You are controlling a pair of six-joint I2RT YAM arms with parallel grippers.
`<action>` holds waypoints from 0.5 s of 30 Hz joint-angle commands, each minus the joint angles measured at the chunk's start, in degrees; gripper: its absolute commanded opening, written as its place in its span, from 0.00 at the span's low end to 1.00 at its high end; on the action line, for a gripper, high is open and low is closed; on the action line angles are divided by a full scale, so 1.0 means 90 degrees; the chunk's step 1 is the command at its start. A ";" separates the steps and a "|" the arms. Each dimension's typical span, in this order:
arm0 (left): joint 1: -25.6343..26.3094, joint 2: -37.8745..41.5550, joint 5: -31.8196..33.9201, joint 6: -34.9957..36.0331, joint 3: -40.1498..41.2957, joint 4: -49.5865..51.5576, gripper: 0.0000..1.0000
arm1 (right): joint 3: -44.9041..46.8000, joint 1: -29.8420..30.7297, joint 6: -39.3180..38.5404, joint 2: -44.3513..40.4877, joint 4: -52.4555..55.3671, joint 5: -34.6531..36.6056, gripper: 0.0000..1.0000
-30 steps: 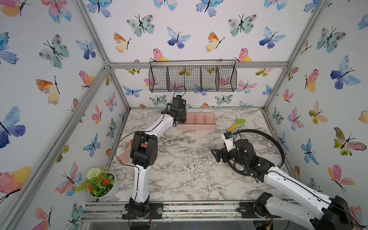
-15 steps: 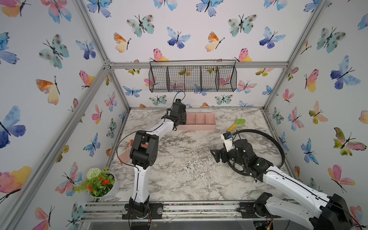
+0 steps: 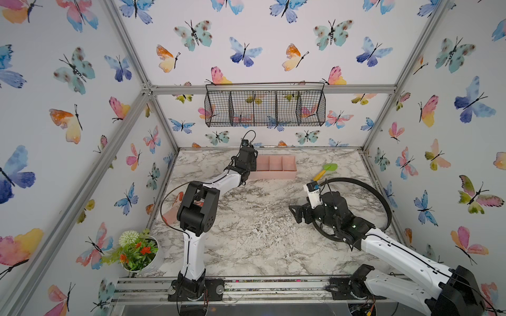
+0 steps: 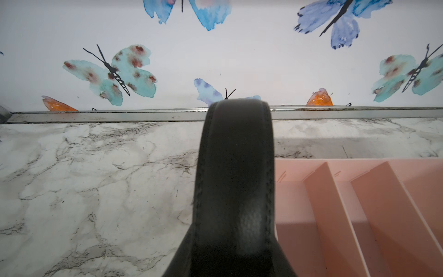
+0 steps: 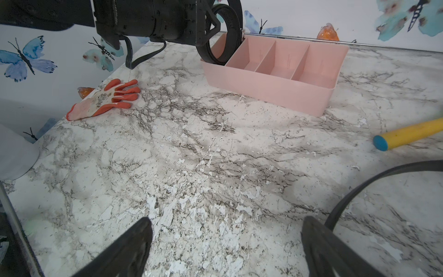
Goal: Place the belts into the storage roll
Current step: Place the belt in the container.
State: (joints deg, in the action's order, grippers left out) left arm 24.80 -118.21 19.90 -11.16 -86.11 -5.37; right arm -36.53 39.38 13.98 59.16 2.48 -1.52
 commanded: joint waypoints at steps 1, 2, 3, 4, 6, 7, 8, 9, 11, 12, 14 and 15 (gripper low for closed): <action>0.0051 -0.0136 0.0645 0.0184 0.0226 0.0310 0.01 | 0.0094 0.0000 0.0068 0.0012 -0.0083 -0.0086 0.99; 0.0053 -0.0155 0.0680 0.0185 0.0241 0.0280 0.00 | 0.0094 0.0005 0.0068 0.0017 -0.0081 -0.0085 0.99; 0.0079 -0.0165 0.0737 0.0190 0.0283 0.0196 0.00 | 0.0094 0.0000 0.0059 0.0013 -0.0076 -0.0085 0.99; 0.0086 -0.0159 0.0726 0.0222 0.0328 0.0107 0.00 | 0.0094 0.0000 0.0061 0.0001 -0.0071 -0.0076 0.99; 0.0090 -0.0173 0.0775 0.0217 0.0387 -0.0035 0.00 | 0.0104 0.0000 0.0059 -0.0004 -0.0075 -0.0067 0.99; 0.0091 -0.0184 0.0723 0.0259 0.0414 -0.0136 0.00 | 0.0114 0.0000 0.0058 -0.0007 -0.0084 -0.0073 0.99; 0.0091 -0.0219 0.0710 0.0261 0.0400 -0.0148 0.00 | 0.0114 0.0000 0.0068 0.0000 -0.0088 -0.0075 0.99; 0.0088 -0.0258 0.0688 0.0243 0.0370 -0.0149 0.00 | 0.0114 -0.0001 0.0068 0.0014 -0.0086 -0.0085 0.99; 0.0092 -0.0310 0.0517 0.0245 0.0393 -0.0214 0.00 | 0.0123 0.0000 0.0068 0.0024 -0.0098 -0.0092 0.99; 0.0090 -0.0336 0.0474 0.0209 0.0416 -0.0214 0.00 | 0.0124 0.0000 0.0068 0.0036 -0.0103 -0.0095 0.99; 0.0091 -0.0351 0.0331 0.0159 0.0529 -0.0320 0.00 | 0.0124 -0.0002 0.0068 0.0033 -0.0117 -0.0087 0.99; 0.0091 -0.0352 0.0271 0.0129 0.0586 -0.0372 0.00 | 0.0124 0.0000 0.0069 0.0034 -0.0118 -0.0089 0.99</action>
State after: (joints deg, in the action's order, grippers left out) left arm 25.89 -118.85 23.86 -9.89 -83.46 -11.03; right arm -36.25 39.38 14.00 59.16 2.28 -1.56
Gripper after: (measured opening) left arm 0.323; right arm 0.990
